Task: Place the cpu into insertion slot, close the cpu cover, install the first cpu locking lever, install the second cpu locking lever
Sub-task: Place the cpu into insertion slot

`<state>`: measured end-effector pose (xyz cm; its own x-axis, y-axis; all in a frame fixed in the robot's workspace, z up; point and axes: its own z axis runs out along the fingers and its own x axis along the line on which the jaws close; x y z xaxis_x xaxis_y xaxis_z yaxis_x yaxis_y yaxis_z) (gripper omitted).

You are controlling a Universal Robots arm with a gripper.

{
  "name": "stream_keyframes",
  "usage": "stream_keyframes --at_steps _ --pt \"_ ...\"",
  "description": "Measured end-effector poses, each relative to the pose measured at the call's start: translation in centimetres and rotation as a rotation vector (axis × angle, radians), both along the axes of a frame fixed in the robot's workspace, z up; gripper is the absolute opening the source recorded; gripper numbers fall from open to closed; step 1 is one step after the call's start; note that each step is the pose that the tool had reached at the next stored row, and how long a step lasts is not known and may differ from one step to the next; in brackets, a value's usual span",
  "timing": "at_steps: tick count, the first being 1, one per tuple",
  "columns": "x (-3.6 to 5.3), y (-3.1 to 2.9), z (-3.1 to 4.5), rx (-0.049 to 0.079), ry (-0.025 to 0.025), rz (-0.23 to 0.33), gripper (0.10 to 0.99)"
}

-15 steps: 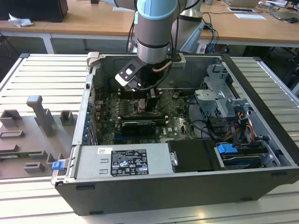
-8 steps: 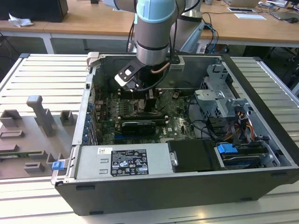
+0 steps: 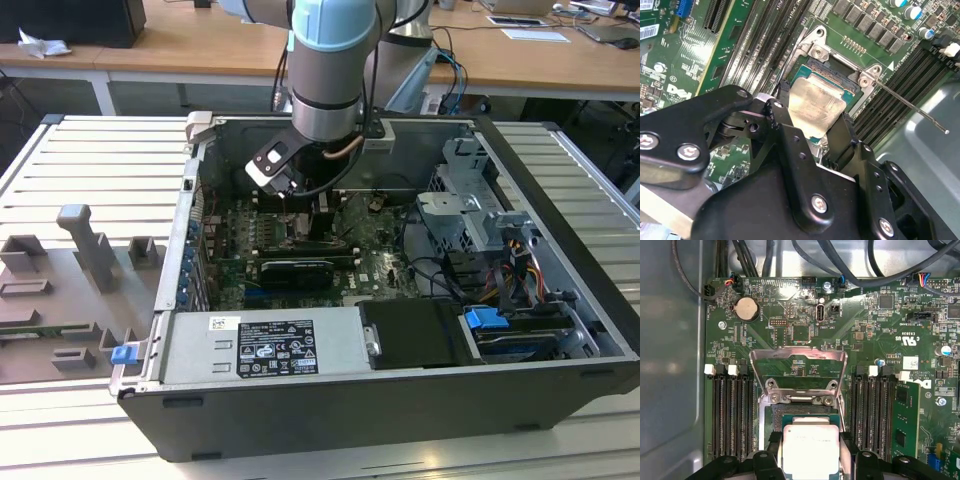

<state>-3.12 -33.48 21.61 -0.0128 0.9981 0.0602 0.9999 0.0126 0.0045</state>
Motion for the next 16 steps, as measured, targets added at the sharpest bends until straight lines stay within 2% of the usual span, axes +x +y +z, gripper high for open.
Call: stream_keyframes --at_steps 16 --pt "0.00 0.03 -0.30 0.000 0.0000 0.000 0.541"
